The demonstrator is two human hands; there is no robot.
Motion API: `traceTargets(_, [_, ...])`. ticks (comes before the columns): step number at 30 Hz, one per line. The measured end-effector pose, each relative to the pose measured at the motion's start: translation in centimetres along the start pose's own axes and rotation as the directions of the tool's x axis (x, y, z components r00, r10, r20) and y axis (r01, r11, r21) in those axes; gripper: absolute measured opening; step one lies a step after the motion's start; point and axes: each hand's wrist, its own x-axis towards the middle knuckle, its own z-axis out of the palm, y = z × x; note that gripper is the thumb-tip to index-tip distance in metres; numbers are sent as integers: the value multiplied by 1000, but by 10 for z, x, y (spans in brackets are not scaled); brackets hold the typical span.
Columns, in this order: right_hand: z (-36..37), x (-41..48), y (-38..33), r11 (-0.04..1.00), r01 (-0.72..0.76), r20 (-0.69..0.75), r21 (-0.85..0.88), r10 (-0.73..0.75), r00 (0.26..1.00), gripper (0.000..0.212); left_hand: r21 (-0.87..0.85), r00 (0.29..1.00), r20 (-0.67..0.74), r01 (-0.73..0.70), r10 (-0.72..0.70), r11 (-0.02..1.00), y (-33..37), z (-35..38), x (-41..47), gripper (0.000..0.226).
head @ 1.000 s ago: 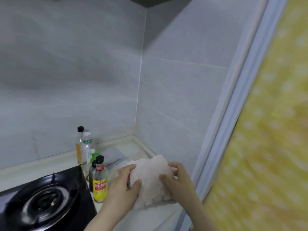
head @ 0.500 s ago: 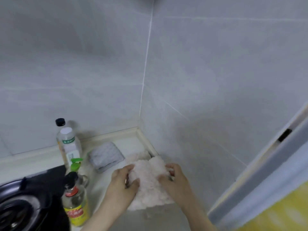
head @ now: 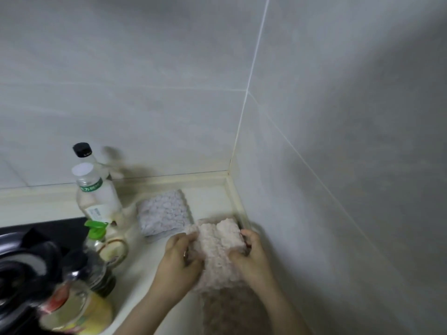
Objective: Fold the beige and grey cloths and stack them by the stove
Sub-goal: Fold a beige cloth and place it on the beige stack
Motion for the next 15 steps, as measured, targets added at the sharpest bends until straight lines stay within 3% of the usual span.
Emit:
traceTargets(6, [-1,37,-5,998,43,-23,-36,-43,999,48,15,1000,9,-19,19,1000,-1,11,44,53])
traceTargets(10, [2,47,1,988,108,-31,-108,-112,993,66,81,995,84,48,-55,996,-10,21,57,55])
traceTargets(15, [12,48,9,982,126,-75,-143,-137,988,74,82,990,92,103,-111,991,-12,23,52,49])
